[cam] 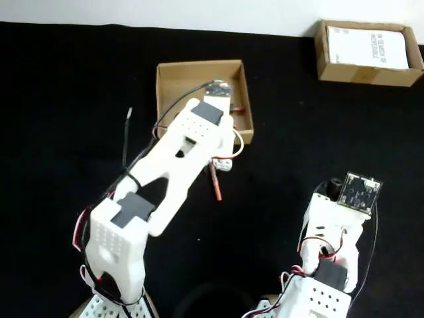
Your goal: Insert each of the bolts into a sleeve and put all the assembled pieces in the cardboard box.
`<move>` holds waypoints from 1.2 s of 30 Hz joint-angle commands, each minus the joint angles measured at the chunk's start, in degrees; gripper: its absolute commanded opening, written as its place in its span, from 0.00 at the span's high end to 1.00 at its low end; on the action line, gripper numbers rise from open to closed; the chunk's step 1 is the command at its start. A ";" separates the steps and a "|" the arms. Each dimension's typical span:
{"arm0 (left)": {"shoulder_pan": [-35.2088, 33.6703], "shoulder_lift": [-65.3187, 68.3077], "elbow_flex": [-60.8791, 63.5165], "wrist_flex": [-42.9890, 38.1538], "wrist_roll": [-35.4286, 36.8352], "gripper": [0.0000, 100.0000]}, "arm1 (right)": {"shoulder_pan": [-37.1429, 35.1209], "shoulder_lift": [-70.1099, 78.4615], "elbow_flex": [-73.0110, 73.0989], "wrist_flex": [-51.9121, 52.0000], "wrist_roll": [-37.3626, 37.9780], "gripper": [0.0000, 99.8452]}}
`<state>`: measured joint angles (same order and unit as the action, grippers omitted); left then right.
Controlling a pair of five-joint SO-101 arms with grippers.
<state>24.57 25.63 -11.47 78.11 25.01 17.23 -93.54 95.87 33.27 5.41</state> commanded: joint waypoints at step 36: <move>-0.84 23.16 -38.90 20.13 0.53 0.99 | -1.10 -3.12 0.75 2.15 0.00 0.99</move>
<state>21.49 49.71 -41.45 90.42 25.10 17.23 -95.82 95.87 35.12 5.41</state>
